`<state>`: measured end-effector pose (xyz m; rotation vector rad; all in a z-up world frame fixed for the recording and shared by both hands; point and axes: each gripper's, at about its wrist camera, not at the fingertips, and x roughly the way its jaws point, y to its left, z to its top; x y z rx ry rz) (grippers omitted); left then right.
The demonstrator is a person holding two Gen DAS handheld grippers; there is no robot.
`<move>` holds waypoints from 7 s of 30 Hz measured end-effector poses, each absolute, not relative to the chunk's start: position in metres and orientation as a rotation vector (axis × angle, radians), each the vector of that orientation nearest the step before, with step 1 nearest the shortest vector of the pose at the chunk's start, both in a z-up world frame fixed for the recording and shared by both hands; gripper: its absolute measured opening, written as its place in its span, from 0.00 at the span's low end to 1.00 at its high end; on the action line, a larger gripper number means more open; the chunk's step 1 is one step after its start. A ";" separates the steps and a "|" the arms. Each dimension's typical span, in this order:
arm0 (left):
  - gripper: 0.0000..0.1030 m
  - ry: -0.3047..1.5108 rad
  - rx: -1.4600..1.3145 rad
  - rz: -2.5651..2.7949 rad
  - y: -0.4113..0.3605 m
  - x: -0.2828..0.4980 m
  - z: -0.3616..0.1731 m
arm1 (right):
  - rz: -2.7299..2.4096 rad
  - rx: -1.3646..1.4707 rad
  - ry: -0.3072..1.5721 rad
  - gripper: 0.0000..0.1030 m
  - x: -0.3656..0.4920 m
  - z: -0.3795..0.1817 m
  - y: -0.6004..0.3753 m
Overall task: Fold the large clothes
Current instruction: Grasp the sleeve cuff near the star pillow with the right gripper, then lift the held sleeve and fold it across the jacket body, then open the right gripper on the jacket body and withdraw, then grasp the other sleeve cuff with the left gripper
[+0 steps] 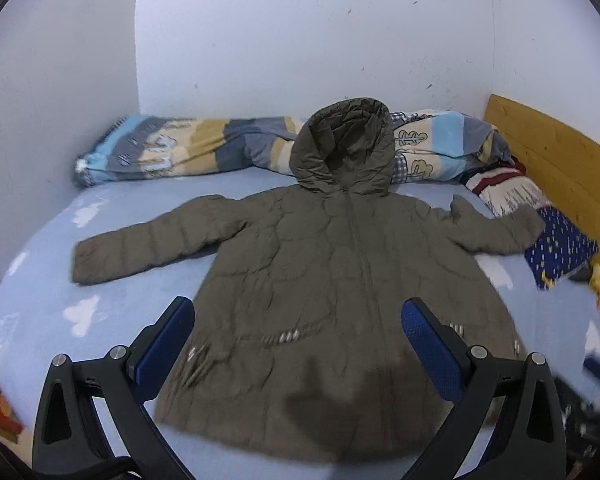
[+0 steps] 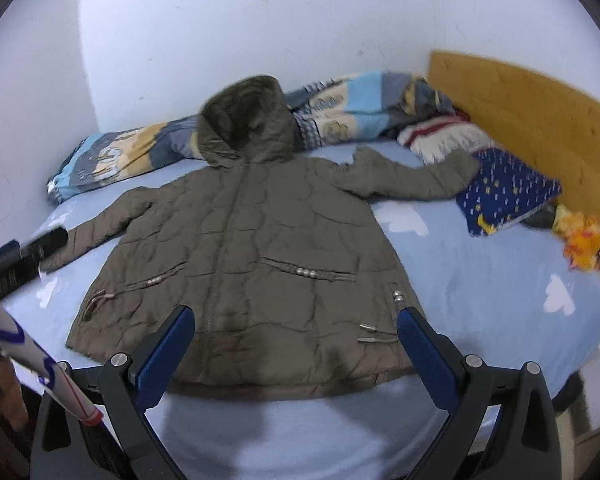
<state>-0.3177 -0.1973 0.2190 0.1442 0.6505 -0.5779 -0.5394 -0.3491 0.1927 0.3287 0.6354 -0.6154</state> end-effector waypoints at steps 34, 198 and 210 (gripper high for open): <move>1.00 0.685 0.307 -0.603 -0.271 -0.198 0.126 | -0.827 0.980 0.422 0.58 -0.531 0.133 -0.911; 1.00 0.858 0.024 -0.232 -0.150 -0.088 0.129 | -0.303 0.462 0.900 0.68 -0.354 0.105 -0.433; 1.00 0.943 -0.049 -0.126 -0.087 -0.039 0.104 | -0.291 0.456 0.895 0.68 -0.358 0.115 -0.435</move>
